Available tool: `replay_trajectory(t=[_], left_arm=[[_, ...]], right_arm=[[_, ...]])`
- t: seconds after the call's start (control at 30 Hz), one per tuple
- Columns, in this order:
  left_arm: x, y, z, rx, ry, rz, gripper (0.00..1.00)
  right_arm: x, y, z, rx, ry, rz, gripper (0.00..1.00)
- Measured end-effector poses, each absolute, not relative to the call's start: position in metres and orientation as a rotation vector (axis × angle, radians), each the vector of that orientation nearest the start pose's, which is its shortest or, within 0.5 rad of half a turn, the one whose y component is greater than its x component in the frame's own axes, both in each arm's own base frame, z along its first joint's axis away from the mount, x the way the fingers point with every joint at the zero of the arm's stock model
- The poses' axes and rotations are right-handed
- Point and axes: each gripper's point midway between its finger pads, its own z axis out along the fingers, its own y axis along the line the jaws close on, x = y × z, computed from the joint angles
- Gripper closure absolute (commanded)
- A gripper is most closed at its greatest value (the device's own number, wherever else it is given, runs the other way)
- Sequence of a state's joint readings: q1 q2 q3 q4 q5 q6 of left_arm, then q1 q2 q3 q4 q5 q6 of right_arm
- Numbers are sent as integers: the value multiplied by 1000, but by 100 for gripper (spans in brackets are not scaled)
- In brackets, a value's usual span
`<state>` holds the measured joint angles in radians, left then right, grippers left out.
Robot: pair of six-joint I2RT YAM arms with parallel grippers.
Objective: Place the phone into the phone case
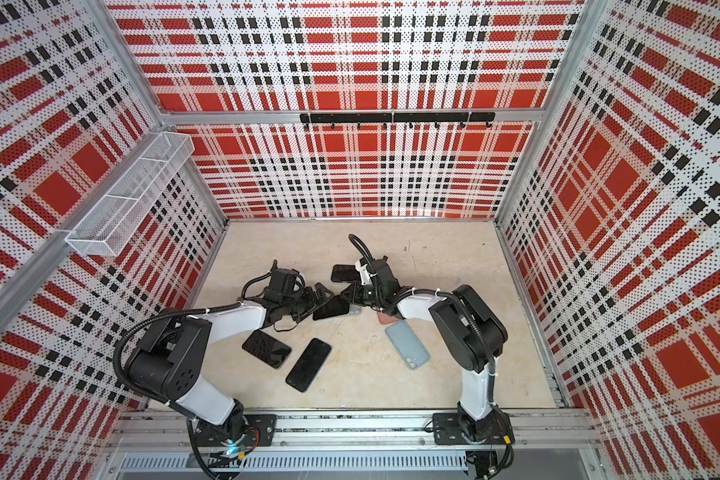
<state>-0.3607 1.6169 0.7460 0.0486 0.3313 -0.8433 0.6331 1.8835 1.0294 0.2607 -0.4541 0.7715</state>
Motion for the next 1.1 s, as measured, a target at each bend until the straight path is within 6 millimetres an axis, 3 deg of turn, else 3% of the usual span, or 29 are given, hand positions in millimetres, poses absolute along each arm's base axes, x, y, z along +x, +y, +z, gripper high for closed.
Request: replay_trajectory(t=[0.07,0.27,0.5,0.63,0.83,1.0,1.1], left_arm=[[352,-192,55,-449,2519,-918,0],[353,-193,64,-442,2502,-927,0],[357,-192,105,-405,2411,-958,1],[360,-187,120,-404,2374,-962,1],[359,-176,116,-425,2389,-925,1],[358,-173,111,-424,2405,-897,1],[358,-173,106,-428,2419,-890,1]], right_arm=[[356,357,97,-127,2377,1263,100],[355,357,103,-140,2365,1264,100],[358,356,108,-135,2374,1282,100],[363,349,123,-99,2352,1335,100],[380,329,145,-33,2299,1390,100],[387,318,142,-15,2323,1360,100],[391,323,141,-34,2339,1369,100]])
